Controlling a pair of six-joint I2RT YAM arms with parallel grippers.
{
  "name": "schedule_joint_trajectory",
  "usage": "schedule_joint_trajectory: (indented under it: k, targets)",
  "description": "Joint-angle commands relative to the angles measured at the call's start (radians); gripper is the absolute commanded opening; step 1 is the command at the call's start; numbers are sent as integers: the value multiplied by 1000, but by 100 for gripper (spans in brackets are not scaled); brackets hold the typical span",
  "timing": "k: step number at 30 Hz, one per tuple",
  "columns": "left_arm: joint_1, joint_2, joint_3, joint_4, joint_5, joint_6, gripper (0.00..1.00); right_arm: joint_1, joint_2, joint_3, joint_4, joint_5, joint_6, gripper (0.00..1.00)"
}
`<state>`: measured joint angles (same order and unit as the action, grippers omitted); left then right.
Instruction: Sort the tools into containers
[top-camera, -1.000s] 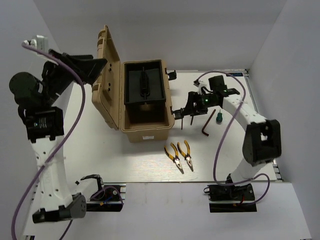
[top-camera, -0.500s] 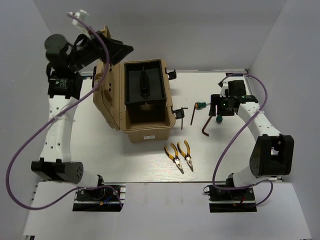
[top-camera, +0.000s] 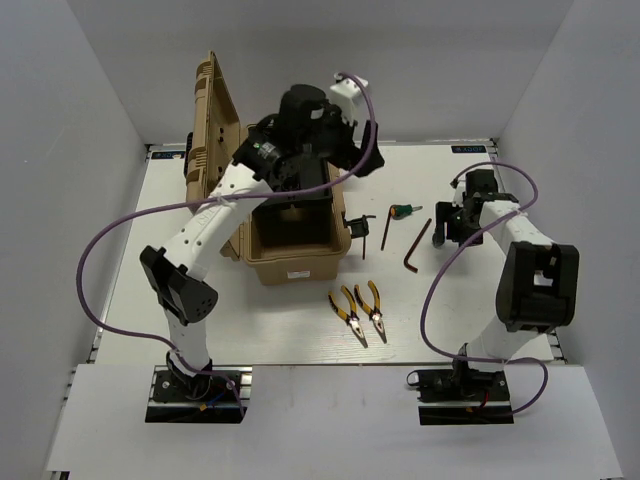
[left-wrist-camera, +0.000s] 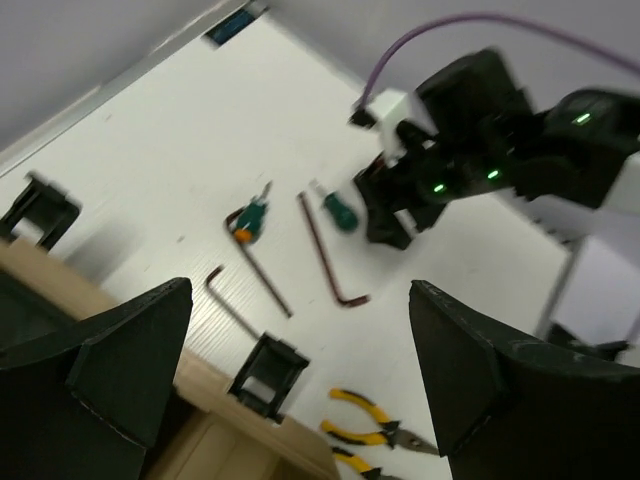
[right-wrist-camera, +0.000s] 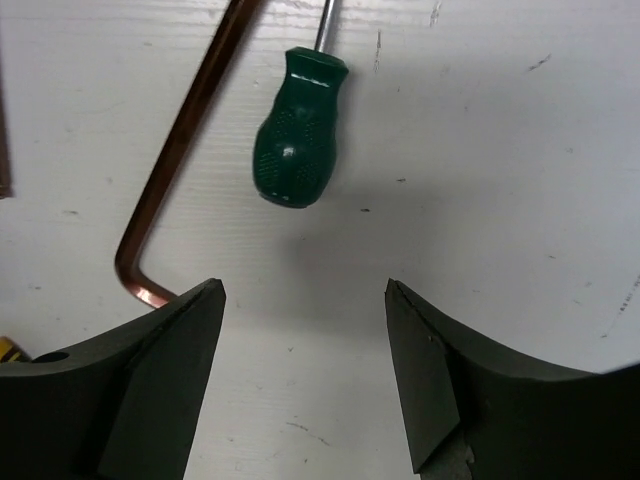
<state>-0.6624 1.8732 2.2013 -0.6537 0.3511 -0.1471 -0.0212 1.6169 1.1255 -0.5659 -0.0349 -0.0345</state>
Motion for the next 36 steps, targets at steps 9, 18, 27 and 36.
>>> schedule_joint_trajectory:
  k: [9,18,27,36]
  targets:
    - [-187,-14,-120,-103,-356,185,100,1,225,171,24,-33,18,69]
    - [-252,44,-129,-25,-374,231,98,-2,298,209,24,-23,18,61]
    - [-270,90,-176,35,-354,231,76,-9,293,220,-15,-25,19,21]
    - [-279,-83,-209,124,-321,241,71,-16,69,223,-51,-195,-53,0]
